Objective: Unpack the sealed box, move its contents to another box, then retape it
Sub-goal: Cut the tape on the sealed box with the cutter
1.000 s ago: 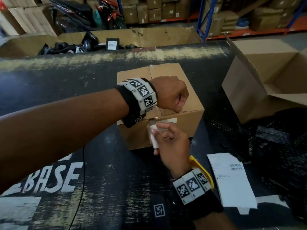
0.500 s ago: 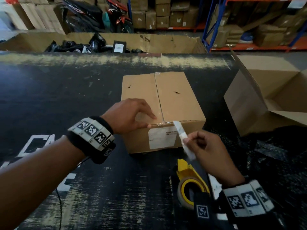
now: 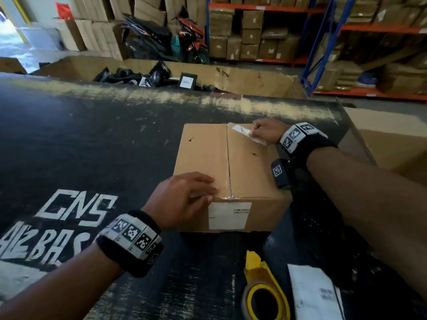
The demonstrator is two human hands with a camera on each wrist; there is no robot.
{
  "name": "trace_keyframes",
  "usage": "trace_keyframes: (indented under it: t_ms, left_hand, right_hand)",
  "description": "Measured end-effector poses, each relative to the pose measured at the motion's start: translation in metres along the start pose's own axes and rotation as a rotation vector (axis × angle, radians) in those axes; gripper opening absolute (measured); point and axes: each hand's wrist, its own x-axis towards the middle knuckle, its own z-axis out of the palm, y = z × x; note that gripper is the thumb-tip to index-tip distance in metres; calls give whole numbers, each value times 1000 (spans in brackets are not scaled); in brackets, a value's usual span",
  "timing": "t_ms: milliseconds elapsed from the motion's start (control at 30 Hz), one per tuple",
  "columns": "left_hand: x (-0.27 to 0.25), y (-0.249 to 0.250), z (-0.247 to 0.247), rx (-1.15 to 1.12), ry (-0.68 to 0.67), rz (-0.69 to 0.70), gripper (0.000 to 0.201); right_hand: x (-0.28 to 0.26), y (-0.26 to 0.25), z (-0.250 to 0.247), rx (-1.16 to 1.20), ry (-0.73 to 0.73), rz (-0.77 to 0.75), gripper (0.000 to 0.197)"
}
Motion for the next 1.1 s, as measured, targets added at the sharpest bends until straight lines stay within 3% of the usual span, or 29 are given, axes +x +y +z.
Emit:
trace_keyframes:
  t_ms: [167,333,467,700,833,967,1100]
  left_hand:
    - [2,2,-2,22,-26,-9,34]
    - [5,-6,-15,47,-78,-21,32]
    - [6,-36,-32,81,-73,-72,24]
    - [32,-83,-60,242,33,-177,36]
    - [58,-82,-68,255,-39,-290,47]
    - [57,-56,-71,225,-96,-394,30]
    - [21,-21,-57,255,-51,-500,51]
  right_hand:
    - [30,1,-7,-143,-99,32,28]
    - [27,10,-7,-59,-40,50,34]
    - [-5,26,-7,-32,30,68,33]
    - [-89,42,18,25,112,137,14]
    - [-138,36,34,87,127,143,22]
    - [-154,30,39,94,170,114,23]
    - [-159,23,46,113,192,43,22]
